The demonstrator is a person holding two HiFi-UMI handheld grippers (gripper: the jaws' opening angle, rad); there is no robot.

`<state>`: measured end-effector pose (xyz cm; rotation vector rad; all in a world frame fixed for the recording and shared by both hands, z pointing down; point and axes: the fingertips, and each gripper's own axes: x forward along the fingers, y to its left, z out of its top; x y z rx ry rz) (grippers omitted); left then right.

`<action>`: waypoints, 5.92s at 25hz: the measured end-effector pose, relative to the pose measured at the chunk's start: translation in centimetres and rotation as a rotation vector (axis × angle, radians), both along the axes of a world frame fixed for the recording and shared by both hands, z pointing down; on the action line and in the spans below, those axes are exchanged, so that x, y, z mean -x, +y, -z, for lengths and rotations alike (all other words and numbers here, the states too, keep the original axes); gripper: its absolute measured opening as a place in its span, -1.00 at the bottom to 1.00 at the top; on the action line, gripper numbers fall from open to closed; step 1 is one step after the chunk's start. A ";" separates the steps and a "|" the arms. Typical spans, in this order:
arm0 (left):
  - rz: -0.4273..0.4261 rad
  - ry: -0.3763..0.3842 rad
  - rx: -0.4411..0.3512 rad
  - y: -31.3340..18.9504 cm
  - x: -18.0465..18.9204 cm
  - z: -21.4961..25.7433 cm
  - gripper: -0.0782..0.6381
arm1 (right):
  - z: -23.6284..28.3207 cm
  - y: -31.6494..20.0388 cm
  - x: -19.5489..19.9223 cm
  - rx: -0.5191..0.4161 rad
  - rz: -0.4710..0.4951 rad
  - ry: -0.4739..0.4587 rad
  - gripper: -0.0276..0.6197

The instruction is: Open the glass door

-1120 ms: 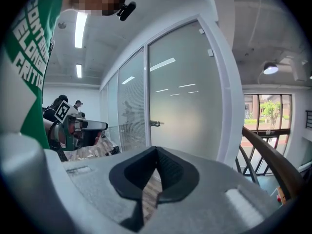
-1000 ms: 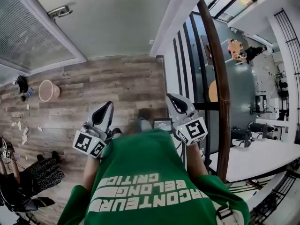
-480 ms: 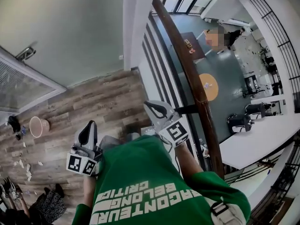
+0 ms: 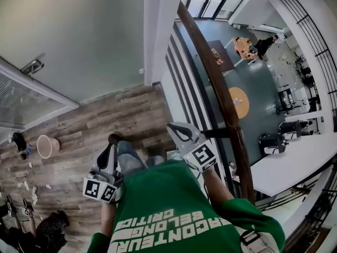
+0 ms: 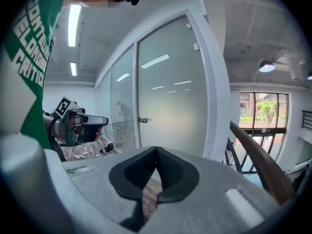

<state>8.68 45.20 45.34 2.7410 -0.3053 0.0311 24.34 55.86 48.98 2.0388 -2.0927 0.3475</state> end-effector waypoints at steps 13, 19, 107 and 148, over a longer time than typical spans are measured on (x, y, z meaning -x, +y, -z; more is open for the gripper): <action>0.175 0.054 0.026 -10.3 2.5 0.2 -0.73 | 0.8 -12.2 0.1 0.033 0.198 0.037 -0.94; 0.295 0.073 0.022 -17.4 7.2 0.5 -0.73 | 1.6 -22.1 2.6 0.019 0.320 0.056 -0.94; 1.117 0.074 0.053 -46.7 24.6 0.9 -0.73 | -1.8 -70.5 20.1 0.136 1.013 0.217 -0.71; 1.145 0.065 0.057 -46.2 25.5 0.8 -0.73 | -17.6 -75.7 20.4 0.882 0.951 0.603 -0.46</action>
